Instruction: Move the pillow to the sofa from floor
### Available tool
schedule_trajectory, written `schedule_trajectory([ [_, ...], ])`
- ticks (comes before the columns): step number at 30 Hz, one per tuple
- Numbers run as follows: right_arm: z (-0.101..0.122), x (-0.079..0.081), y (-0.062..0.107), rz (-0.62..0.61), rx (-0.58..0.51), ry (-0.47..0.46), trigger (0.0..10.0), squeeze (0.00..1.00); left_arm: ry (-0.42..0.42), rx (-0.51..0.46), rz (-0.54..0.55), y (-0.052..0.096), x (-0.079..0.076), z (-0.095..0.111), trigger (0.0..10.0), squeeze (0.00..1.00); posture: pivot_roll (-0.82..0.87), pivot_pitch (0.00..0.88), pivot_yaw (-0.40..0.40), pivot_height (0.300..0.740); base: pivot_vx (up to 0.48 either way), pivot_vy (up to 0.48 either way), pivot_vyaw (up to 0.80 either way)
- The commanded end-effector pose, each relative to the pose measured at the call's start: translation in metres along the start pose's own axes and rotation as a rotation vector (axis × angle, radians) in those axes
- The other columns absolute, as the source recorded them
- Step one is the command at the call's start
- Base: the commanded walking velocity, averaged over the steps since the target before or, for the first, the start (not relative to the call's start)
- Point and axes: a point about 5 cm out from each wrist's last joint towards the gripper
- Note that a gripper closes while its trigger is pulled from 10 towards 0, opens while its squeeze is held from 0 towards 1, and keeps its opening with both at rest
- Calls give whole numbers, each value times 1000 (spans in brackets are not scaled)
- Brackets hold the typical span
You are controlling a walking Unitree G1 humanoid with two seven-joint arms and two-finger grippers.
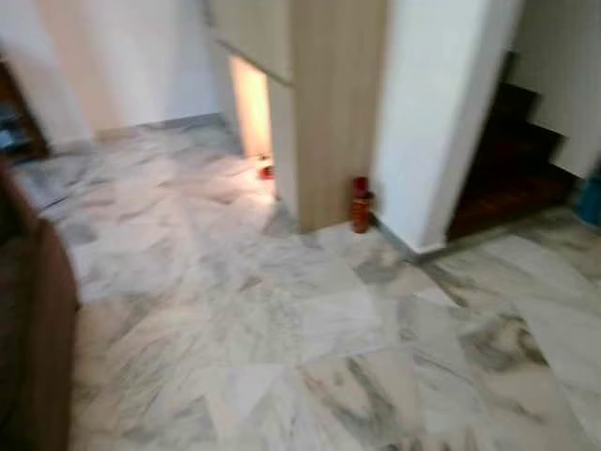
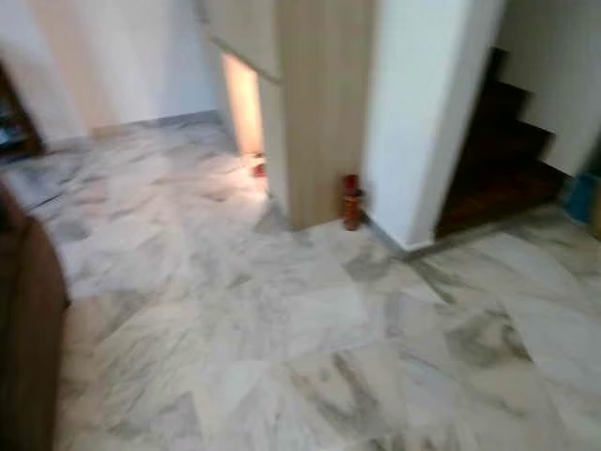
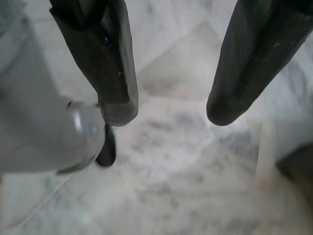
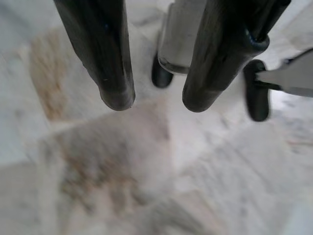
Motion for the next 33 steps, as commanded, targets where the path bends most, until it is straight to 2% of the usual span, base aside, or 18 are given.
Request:
schedule_trajectory([
  [1, 63, 20, -7, 104, -167, 65, 10000, 0, 207, -28, 135, -1, 11, 7, 10000, 0, 173, 14, -66, 740, 0, 0, 800],
  [12, 57, 18, -6, 102, -155, 58, 10000, 0, 185, -26, 114, -1, 8, 6, 10000, 0, 171, 6, -61, 740, 0, 0, 800],
  [15, 55, 20, -6, 98, -152, 22, 10000, 0, 185, -40, 111, -2, 9, 12, 10000, 0, 171, 5, -54, 740, 0, 0, 800],
  [16, 54, 21, -6, 102, -145, -7, 10000, 0, 183, -41, 111, -2, 9, 12, 10000, 0, 169, 3, -53, 740, 0, 0, 0],
  [24, 52, 19, -6, 107, -141, -39, 10000, 0, 180, -50, 106, -3, 8, 16, 10000, 0, 166, 11, -51, 740, 0, 0, 0],
  [28, 54, 19, -6, 107, -146, -18, 10000, 0, 171, -48, 107, -2, 9, 15, 10000, 0, 167, 18, -52, 740, 0, 0, 0],
  [33, 56, 18, -6, 94, -158, -38, 10000, 0, 175, -47, 118, -1, 12, 14, 10000, 0, 165, 31, -51, 740, 0, 0, 0],
])
Point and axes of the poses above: a point about 5 cm out from each wrist's last joint towards the gripper, its own y axis pointing back from the gripper into the wrist, its own z axis along the axis of the wrist's last joint, x = y × z, and after that the axes turned 15 degrees about y, right-handed
